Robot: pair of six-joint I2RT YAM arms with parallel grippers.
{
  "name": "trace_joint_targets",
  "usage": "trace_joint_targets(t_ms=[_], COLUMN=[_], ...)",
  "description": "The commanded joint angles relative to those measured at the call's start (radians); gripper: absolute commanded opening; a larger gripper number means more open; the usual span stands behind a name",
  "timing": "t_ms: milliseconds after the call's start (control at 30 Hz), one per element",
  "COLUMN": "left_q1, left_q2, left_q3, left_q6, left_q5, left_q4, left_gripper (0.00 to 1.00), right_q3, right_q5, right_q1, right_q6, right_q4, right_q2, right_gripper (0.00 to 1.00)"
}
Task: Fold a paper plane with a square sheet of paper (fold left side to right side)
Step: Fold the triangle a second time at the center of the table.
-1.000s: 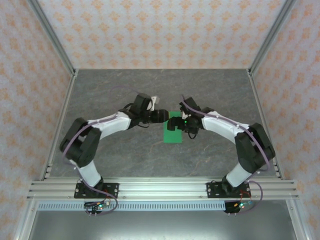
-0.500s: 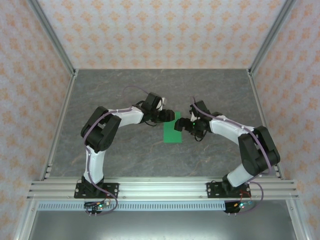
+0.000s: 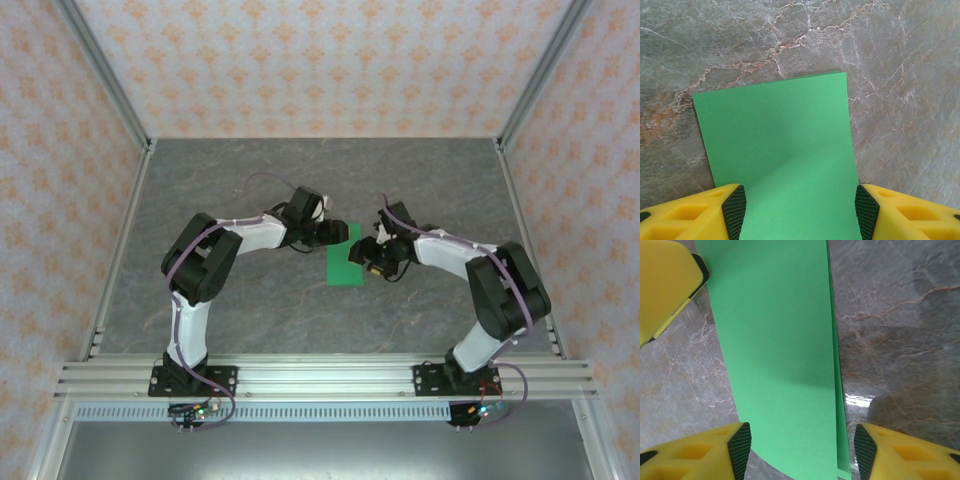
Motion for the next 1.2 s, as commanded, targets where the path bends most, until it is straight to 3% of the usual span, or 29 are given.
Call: trace_joint_targets(t_ms=[0, 500, 933, 1167], left_q1=[0.0, 0.0, -0.004, -0.118], left_q2=[0.006, -0.027, -0.448, -0.615], left_q3=[-0.026, -0.032, -0.23, -0.324], left_q6=[-0.009, -0.003, 0.181, 0.322], left_q5=[-0.008, -0.002, -0.105, -0.227], left_q4=[-0.012, -0.001, 0.04, -0.095], left_gripper=[0.63, 0.63, 0.71, 0.72], right_q3=[0.005, -0.002, 0.076, 0.145], right_q5=[-0.051, -0.08, -0.128, -0.143], right_q1=[-0.004, -0.004, -0.042, -0.064], right_q6=[0.037, 0.077, 0.097, 0.079], right_q4=[0.049, 0.131, 0.167, 0.137], right_q2=[0.034, 0.056, 0.118, 0.148], right_gripper=[0.57, 0.46, 0.4, 0.34])
